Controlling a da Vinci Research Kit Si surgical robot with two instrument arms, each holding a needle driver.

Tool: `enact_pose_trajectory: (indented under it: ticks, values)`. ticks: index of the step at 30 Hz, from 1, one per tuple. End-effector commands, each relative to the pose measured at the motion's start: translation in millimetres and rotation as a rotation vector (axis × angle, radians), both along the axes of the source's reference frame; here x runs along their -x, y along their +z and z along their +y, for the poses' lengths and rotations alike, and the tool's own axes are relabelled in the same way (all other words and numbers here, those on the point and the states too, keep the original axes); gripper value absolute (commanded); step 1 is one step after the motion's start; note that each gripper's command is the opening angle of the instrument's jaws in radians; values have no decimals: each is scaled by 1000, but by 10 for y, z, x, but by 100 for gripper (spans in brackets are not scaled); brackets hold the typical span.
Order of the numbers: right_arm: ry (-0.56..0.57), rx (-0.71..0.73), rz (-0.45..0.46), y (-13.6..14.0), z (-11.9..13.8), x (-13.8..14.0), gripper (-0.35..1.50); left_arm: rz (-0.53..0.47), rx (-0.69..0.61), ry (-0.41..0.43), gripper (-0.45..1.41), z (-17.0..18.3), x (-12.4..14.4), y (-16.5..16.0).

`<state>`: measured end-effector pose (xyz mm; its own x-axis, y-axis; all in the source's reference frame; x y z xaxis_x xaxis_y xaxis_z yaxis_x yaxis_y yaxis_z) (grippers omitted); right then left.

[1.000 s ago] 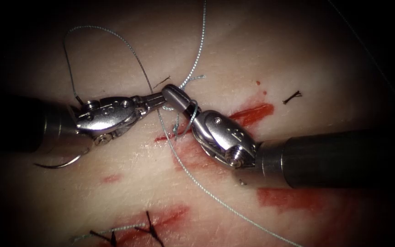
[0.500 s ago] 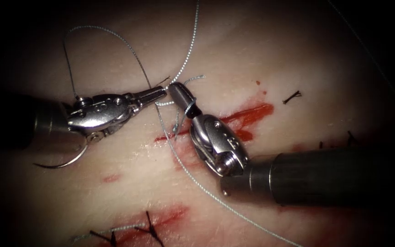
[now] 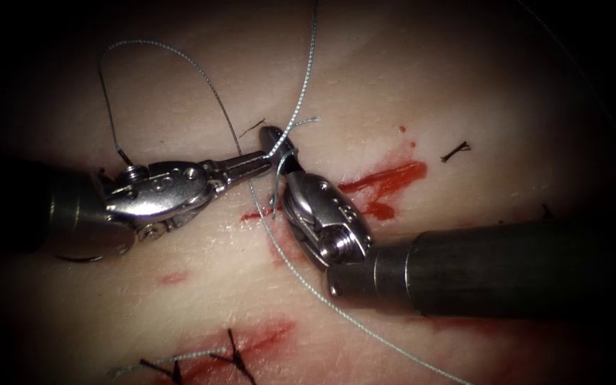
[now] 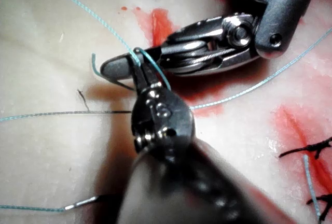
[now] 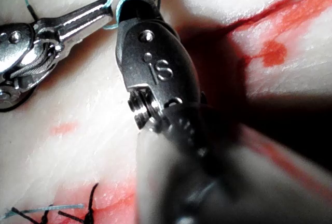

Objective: Wound Closure

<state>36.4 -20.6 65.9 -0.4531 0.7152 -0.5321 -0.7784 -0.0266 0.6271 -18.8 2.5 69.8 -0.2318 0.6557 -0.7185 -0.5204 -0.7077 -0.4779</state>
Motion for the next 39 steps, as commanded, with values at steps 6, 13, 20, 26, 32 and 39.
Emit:
enact_pose_trajectory:
  ticks: [6, 13, 20, 26, 32, 39]
  values:
    - [4, -72, -88, 1, -1, -8, -35, -3, 0, 4, -45, -3, 9, 10]
    - [-13, -158, -205, -3, -3, -1, 64, 2, 11, 0, -45, -6, 14, 20]
    - [-16, -187, -230, -1, -3, 0, 63, 7, 15, 15, -45, -10, 24, 27]
    - [-34, -194, -218, -4, 0, -1, 69, 5, 16, 19, -45, -10, 25, 28]
    - [-64, -211, -185, -2, 9, -10, 58, 7, 14, 21, -45, -10, 26, 28]
    - [-109, -223, -147, 7, 17, -16, 51, 6, 13, 22, -45, -10, 25, 27]
